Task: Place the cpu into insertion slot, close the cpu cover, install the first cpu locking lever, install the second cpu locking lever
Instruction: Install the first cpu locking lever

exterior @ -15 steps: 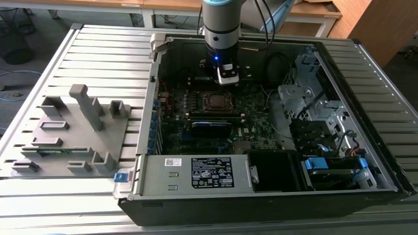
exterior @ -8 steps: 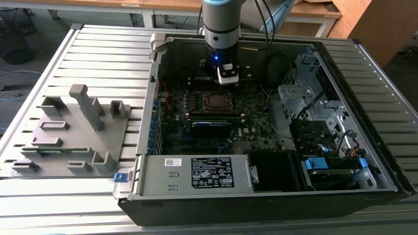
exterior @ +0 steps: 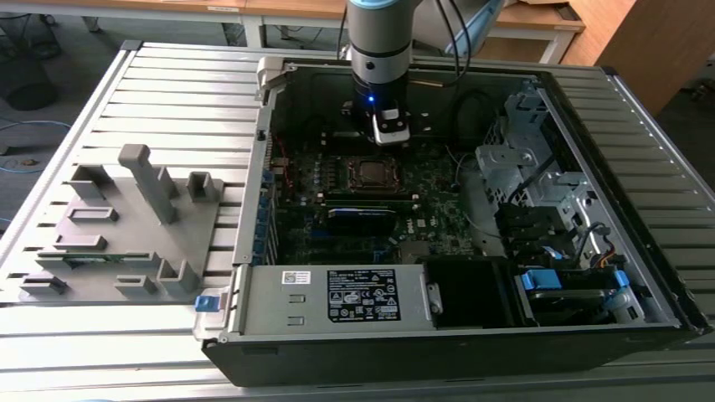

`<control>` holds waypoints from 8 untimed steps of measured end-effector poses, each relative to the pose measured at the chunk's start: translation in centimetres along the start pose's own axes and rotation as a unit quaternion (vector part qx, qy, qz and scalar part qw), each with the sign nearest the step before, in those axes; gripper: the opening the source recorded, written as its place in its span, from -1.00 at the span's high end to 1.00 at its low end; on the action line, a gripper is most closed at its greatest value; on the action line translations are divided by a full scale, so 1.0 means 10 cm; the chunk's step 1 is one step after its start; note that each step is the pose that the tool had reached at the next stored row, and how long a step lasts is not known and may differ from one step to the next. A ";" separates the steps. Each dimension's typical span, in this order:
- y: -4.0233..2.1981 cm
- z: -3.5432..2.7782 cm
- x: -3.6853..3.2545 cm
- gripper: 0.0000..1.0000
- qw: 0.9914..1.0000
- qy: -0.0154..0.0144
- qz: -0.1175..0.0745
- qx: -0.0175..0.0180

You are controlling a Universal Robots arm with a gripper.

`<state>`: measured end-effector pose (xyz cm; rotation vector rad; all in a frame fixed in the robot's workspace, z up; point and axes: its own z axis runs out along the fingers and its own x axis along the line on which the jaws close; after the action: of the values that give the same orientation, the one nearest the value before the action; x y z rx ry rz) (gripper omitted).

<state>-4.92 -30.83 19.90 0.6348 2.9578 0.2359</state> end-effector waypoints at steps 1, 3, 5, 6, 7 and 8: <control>0.001 0.000 -0.004 0.79 1.000 0.000 0.000 0.001; 0.003 0.001 -0.007 0.79 1.000 -0.001 0.000 0.002; 0.003 0.002 -0.008 0.79 1.000 -0.001 0.000 0.003; 0.003 0.002 -0.008 0.79 1.000 -0.001 -0.001 0.004; 0.003 0.002 -0.008 0.79 1.000 -0.002 -0.001 0.004; 0.002 0.001 -0.009 0.79 1.000 -0.002 -0.001 0.005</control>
<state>-4.83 -30.85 19.90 0.6335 2.9572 0.2205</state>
